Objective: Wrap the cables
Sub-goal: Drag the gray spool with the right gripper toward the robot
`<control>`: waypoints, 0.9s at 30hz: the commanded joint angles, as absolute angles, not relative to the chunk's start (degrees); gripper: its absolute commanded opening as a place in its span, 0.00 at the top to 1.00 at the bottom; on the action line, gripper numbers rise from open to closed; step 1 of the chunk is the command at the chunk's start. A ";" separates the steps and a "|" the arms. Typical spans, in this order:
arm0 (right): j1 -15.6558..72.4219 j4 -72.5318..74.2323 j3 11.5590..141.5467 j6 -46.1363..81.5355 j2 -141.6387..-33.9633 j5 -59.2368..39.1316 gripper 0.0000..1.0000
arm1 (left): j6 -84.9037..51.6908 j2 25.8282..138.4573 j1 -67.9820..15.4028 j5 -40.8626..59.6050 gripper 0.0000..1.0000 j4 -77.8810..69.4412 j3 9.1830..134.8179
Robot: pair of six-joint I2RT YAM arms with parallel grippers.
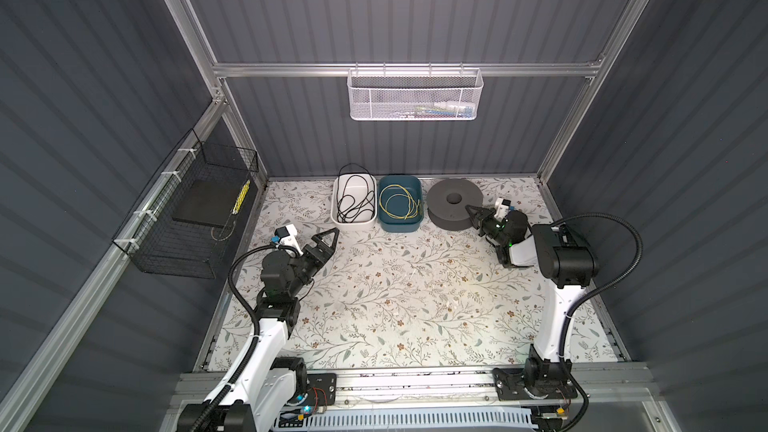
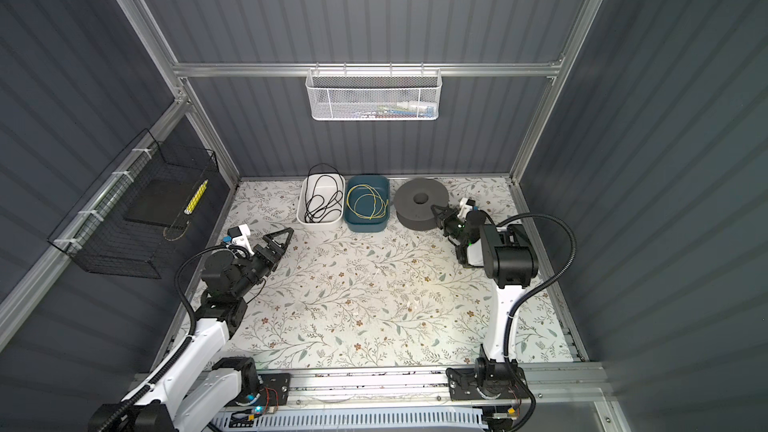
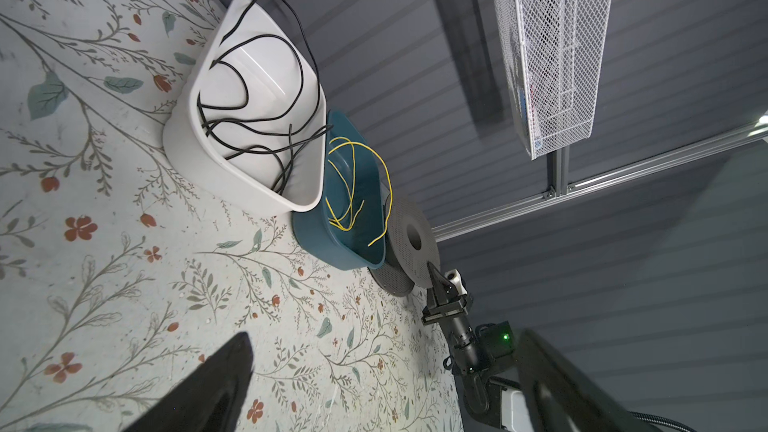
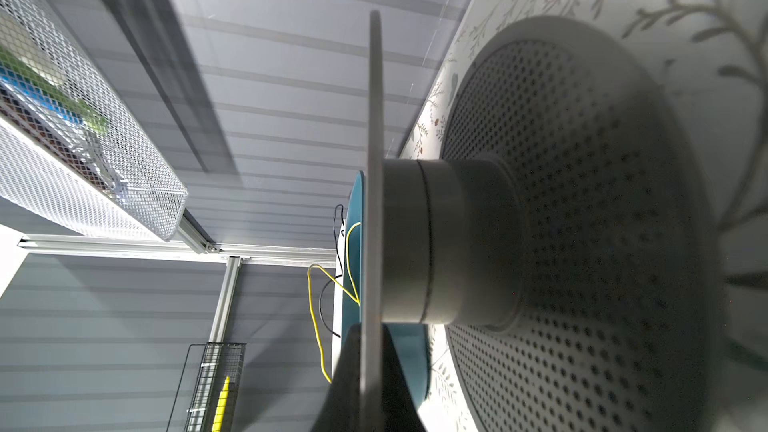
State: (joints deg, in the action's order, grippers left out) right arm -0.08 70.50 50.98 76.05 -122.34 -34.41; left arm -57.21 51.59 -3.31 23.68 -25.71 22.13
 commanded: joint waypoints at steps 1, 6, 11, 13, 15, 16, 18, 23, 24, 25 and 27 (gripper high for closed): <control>-1.27 75.94 48.79 77.23 -118.05 -34.45 1.00 | -56.66 50.33 -3.43 25.18 0.01 -24.50 23.75; -2.17 77.48 44.09 77.96 -112.86 -35.81 1.00 | -55.62 46.86 -3.43 24.91 0.00 -21.47 24.64; -2.96 78.58 36.82 78.30 -105.16 -36.71 1.00 | -52.83 43.52 -3.43 23.65 0.00 -15.77 27.02; -3.24 78.66 33.76 78.49 -101.65 -37.47 1.00 | -52.47 43.16 -3.43 23.75 0.01 -13.94 27.98; -3.51 78.88 30.50 78.65 -97.95 -38.06 1.00 | -52.60 42.85 -3.43 23.97 0.01 -12.56 28.60; -3.52 79.69 28.56 79.09 -96.14 -38.06 1.00 | -52.82 42.61 -3.43 24.18 0.01 -12.11 28.73; -3.51 82.45 25.33 81.37 -93.70 -39.05 1.00 | -53.48 41.79 -3.43 24.22 0.01 -11.52 28.50; -3.72 84.38 16.08 84.22 -84.92 -40.99 1.00 | -53.96 38.28 -3.43 23.06 0.00 -10.39 26.76; -3.69 83.57 14.56 84.16 -82.78 -41.23 1.00 | -53.96 37.63 -3.43 22.77 0.00 -10.09 26.57; -3.53 82.34 12.85 83.99 -80.40 -41.59 1.00 | -53.96 37.05 -3.43 22.55 0.01 -9.68 26.38; -3.28 79.69 9.82 83.25 -75.60 -42.19 1.00 | -53.69 36.25 -3.43 22.45 0.01 -8.54 26.44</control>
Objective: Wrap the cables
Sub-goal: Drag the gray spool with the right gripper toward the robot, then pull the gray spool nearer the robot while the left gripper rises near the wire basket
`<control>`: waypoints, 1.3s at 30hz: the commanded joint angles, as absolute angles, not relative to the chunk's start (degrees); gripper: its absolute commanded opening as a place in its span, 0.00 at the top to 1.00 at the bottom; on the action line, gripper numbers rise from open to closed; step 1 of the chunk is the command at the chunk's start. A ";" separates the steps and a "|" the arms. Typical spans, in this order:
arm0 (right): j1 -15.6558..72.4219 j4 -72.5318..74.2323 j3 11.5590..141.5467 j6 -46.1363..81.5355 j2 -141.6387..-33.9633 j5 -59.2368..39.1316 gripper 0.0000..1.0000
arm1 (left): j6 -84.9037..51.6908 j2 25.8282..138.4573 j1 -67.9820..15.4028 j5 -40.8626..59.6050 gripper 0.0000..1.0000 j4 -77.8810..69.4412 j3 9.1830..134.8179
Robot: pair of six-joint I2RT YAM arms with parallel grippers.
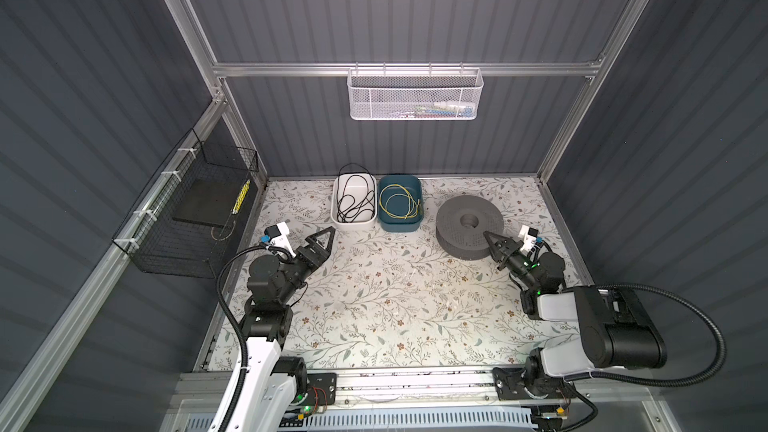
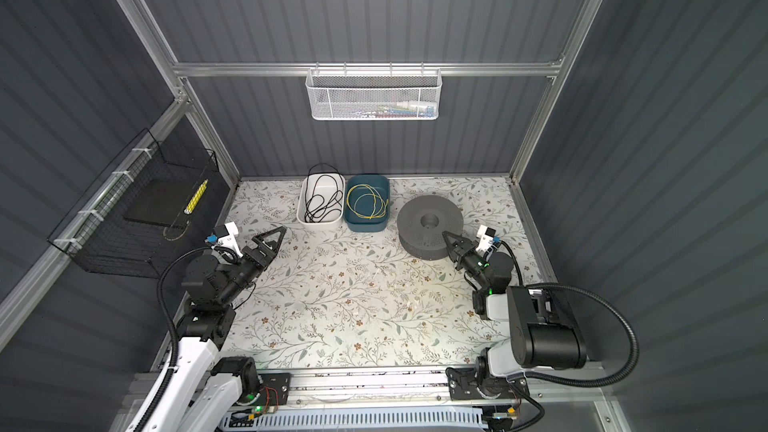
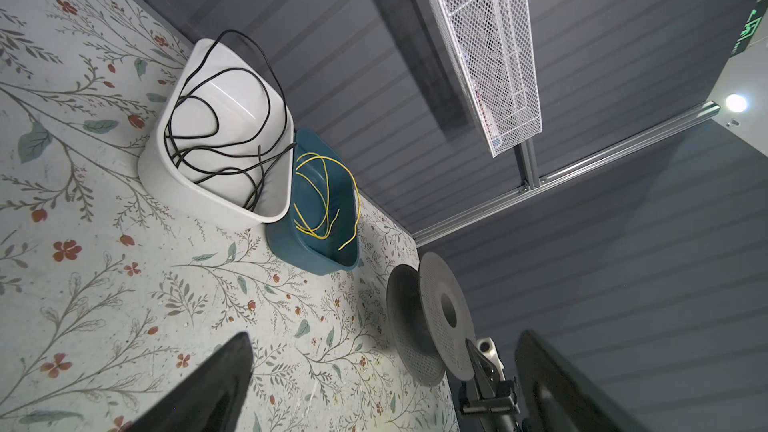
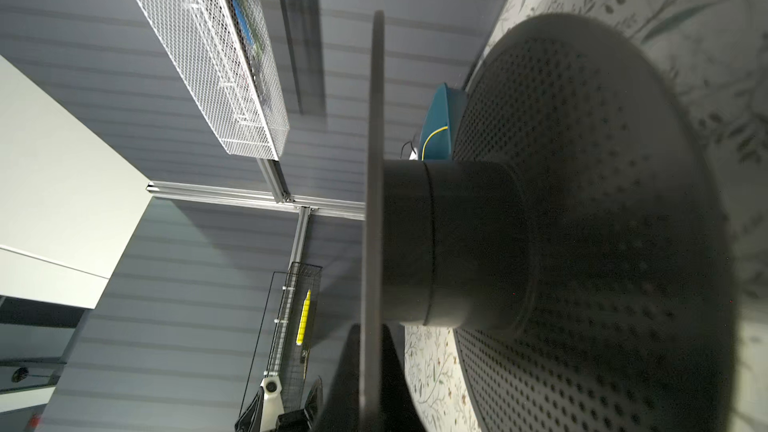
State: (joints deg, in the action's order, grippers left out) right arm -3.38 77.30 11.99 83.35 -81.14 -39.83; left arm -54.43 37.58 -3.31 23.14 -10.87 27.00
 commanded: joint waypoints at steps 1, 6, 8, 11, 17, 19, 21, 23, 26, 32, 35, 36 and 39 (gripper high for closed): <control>-2.81 76.94 8.37 82.62 -72.80 -42.19 1.00 | -53.31 35.92 -3.43 22.48 0.01 -7.81 26.62; 3.45 59.72 5.19 77.30 -57.73 -39.22 1.00 | -52.08 35.37 -3.43 22.38 0.01 -5.42 27.84; 8.52 49.20 5.85 74.10 -51.18 -35.27 1.00 | -51.73 35.76 -3.43 22.24 0.01 -5.12 28.19; 13.94 41.87 6.51 72.09 -46.07 -30.71 1.00 | -51.69 36.84 -3.43 22.08 0.01 -5.41 28.56; 21.18 49.71 8.69 74.42 -53.21 -28.23 1.00 | -51.08 38.64 -3.43 21.99 0.01 -6.05 29.83; 24.87 54.45 10.50 74.96 -59.00 -26.81 1.00 | -50.99 38.99 -3.43 22.08 0.01 -5.98 30.23; 28.73 60.47 12.62 75.42 -67.47 -26.19 1.00 | -50.71 38.89 -3.43 22.10 0.01 -5.59 30.46; 32.38 66.97 15.27 75.17 -75.31 -25.53 1.00 | -49.61 38.35 -3.43 22.02 0.01 -5.34 30.54; 35.71 72.54 18.60 75.35 -84.91 -24.39 1.00 | -43.09 37.01 -3.43 19.35 0.01 -0.75 33.46; 40.64 84.50 23.61 81.23 -101.97 -23.16 1.00 | -42.05 39.14 -3.43 18.22 0.01 -0.30 34.89; 43.20 84.68 24.34 80.50 -105.48 -22.63 1.00 | -42.19 41.12 -3.43 18.46 0.01 -1.08 35.03; 43.93 84.61 24.37 79.96 -105.77 -22.77 1.00 | -42.27 41.65 -3.43 18.46 0.01 -1.90 35.00; 45.53 81.00 24.64 79.41 -106.43 -22.33 1.00 | -43.47 42.83 -3.43 21.42 0.01 -5.79 35.01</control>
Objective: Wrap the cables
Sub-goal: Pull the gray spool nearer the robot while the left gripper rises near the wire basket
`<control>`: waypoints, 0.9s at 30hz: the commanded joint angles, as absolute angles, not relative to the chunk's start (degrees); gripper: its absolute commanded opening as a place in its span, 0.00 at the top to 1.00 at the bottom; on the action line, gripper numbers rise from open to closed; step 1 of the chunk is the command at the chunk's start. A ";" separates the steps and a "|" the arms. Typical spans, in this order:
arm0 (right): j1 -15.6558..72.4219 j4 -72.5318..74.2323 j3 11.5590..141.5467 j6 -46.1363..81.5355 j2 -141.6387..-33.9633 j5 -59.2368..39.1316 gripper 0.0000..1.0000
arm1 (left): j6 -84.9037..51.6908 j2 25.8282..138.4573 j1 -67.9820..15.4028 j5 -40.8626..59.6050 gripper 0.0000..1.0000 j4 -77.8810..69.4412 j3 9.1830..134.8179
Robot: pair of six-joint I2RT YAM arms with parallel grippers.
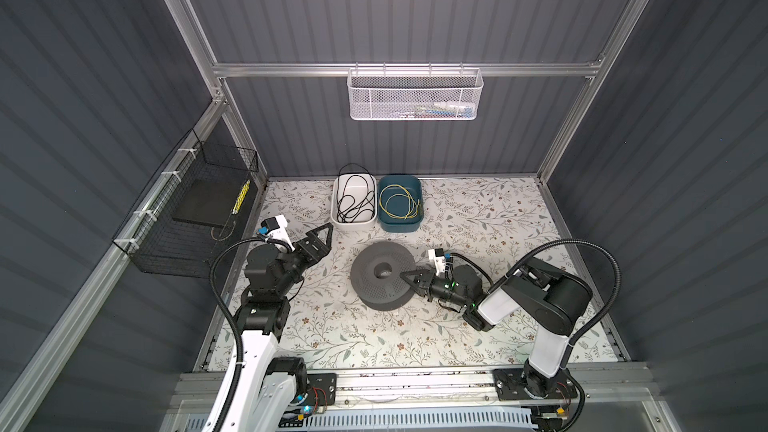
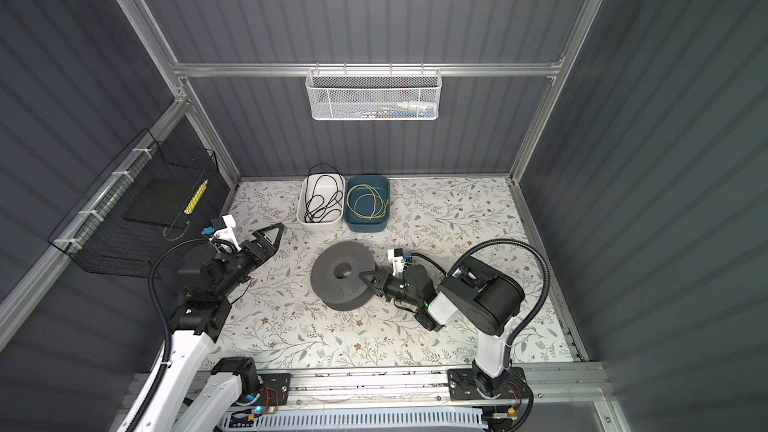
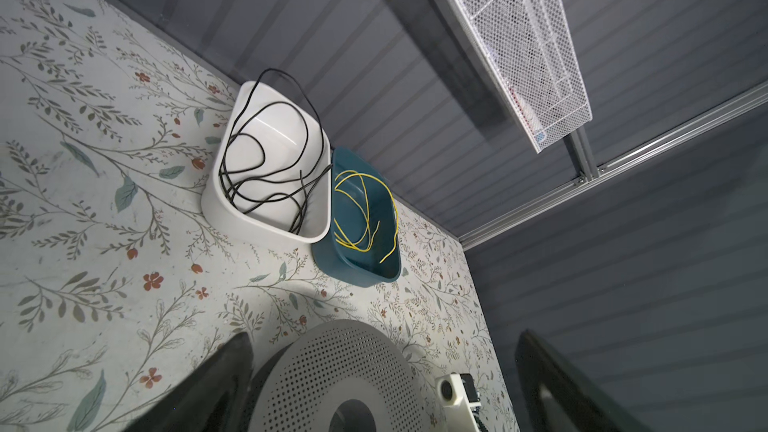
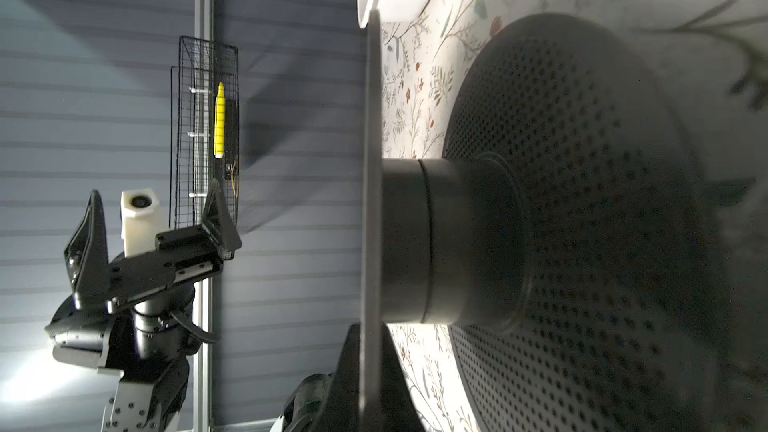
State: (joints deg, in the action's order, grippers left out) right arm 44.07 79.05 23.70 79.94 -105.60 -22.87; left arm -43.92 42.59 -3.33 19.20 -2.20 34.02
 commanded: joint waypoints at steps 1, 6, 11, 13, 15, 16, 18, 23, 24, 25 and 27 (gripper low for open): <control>46.13 80.27 25.14 79.74 -107.34 -22.43 1.00 | -44.02 43.35 -3.43 21.22 0.01 -6.77 35.15; 48.22 84.60 27.14 83.00 -113.30 -21.36 0.98 | -44.91 45.27 -3.43 20.12 0.01 -10.08 34.83; 48.52 83.68 27.58 83.08 -114.02 -20.33 0.89 | -44.49 46.91 -3.43 20.66 0.01 -9.42 35.49; 48.52 80.96 27.71 82.45 -113.28 -20.49 0.77 | -44.38 47.17 -3.43 20.92 0.01 -9.15 35.74; 48.60 78.84 27.32 82.25 -112.62 -19.87 0.68 | -44.28 47.24 -3.43 20.92 0.01 -9.05 35.86; 48.53 77.99 27.05 82.36 -112.29 -19.86 0.65 | -44.24 47.31 -3.43 20.93 0.01 -9.05 36.05; 48.26 77.45 26.47 82.25 -111.81 -17.82 0.59 | -44.38 47.32 -3.43 20.98 0.01 -9.05 36.21; 46.84 72.85 24.16 80.88 -107.23 -16.58 0.51 | -43.18 47.36 -3.43 20.21 0.01 -7.47 37.55; 46.25 71.37 23.64 80.43 -106.14 -16.32 0.49 | -42.34 47.75 -3.43 20.71 0.01 -6.17 38.61; 45.57 69.80 22.86 79.86 -104.76 -16.24 0.48 | -41.22 48.35 -3.43 20.86 0.01 -3.81 40.18; 44.06 67.46 21.44 78.67 -102.14 -16.75 0.46 | -37.23 50.17 -3.43 20.35 0.01 2.99 44.94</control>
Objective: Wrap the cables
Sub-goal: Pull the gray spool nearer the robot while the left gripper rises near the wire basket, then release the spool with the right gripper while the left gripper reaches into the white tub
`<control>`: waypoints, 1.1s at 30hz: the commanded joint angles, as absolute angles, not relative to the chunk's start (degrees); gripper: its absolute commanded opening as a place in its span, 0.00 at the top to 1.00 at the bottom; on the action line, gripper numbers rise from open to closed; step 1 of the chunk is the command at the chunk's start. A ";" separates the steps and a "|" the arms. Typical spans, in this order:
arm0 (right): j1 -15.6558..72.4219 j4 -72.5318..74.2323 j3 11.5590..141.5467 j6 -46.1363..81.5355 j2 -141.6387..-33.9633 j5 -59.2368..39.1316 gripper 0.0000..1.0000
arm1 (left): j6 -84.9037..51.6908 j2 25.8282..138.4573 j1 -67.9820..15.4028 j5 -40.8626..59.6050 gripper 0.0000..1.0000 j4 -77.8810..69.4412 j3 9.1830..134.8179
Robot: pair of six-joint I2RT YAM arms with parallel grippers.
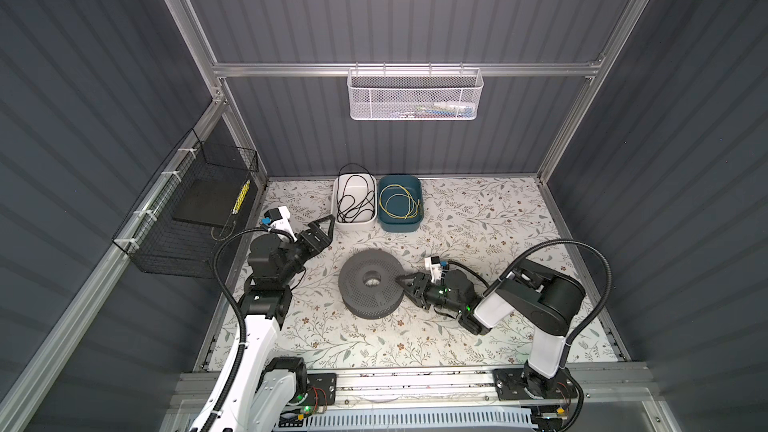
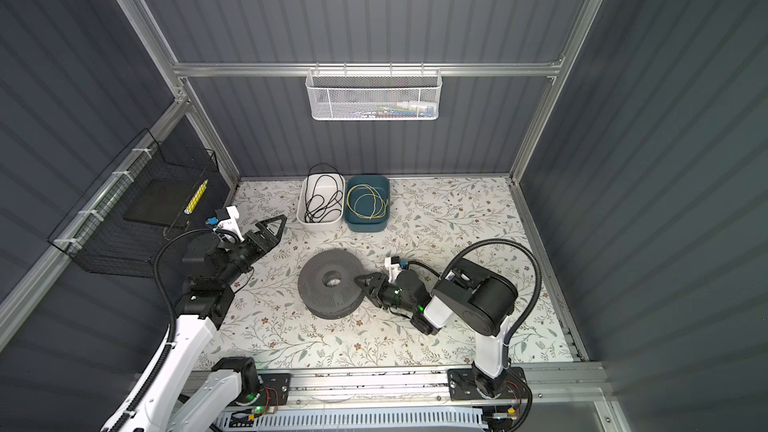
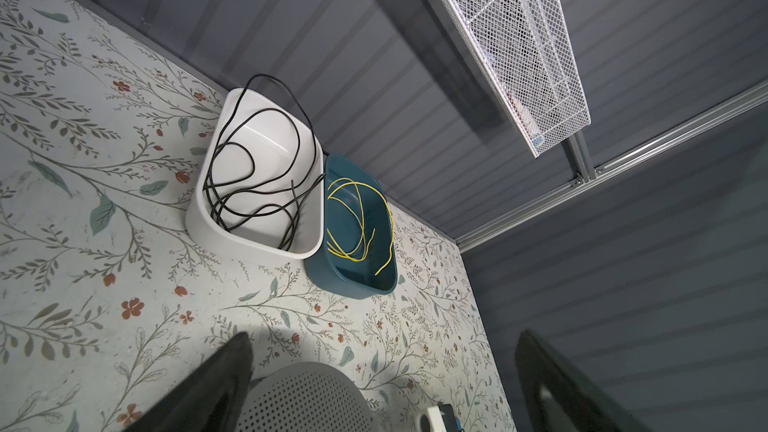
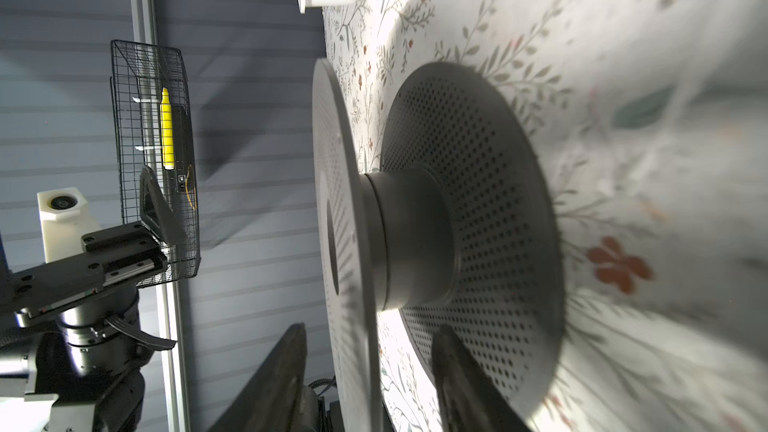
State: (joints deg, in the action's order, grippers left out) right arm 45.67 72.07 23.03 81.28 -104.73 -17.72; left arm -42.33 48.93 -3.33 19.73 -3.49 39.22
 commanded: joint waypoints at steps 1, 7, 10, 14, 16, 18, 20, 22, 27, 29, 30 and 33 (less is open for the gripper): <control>43.05 65.91 20.76 78.04 -100.60 -17.17 0.46 | -35.49 51.29 -3.44 20.45 0.01 6.39 47.38; 37.73 55.94 19.33 73.32 -92.35 -22.57 0.43 | -32.31 55.01 -3.34 20.32 0.00 14.01 54.47; 35.57 49.28 19.34 70.01 -87.46 -23.78 0.42 | -33.60 55.01 -3.36 19.43 0.00 12.59 54.56; 31.57 37.62 19.41 64.57 -80.08 -24.26 0.42 | -32.49 58.53 -3.34 19.73 0.02 16.05 58.60; 29.18 28.87 20.51 60.13 -75.47 -23.64 0.42 | -30.46 61.89 -3.36 19.34 0.06 19.45 61.91; 27.88 17.48 23.19 54.78 -71.16 -20.97 0.41 | -27.41 66.22 -3.38 17.03 0.13 23.12 65.44; 27.52 5.14 26.85 49.71 -67.29 -13.21 0.39 | -22.82 71.92 -3.70 14.84 0.25 26.52 69.45; 26.96 -2.81 30.01 44.09 -64.55 -8.71 0.37 | -18.22 79.81 -5.45 7.84 0.34 32.47 75.38; 24.82 -9.36 33.15 35.98 -59.72 -7.58 0.36 | -11.71 97.32 -11.67 -2.70 0.33 39.85 91.43; 24.41 -10.65 33.63 34.79 -58.76 -6.35 0.36 | -10.38 103.37 -12.46 -4.09 0.33 42.06 97.58; 24.13 -10.61 33.36 34.31 -58.20 -6.28 0.35 | -9.95 105.93 -12.63 -4.49 0.33 42.14 100.04; 23.56 -10.10 32.07 33.75 -56.69 -6.41 0.32 | -8.76 113.82 -12.73 -3.86 0.32 44.31 107.74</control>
State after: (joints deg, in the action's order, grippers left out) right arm 24.05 -6.17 32.75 37.52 -58.02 -8.08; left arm -12.69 110.37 -13.19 -1.02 38.48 101.82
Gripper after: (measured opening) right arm 0.672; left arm 0.676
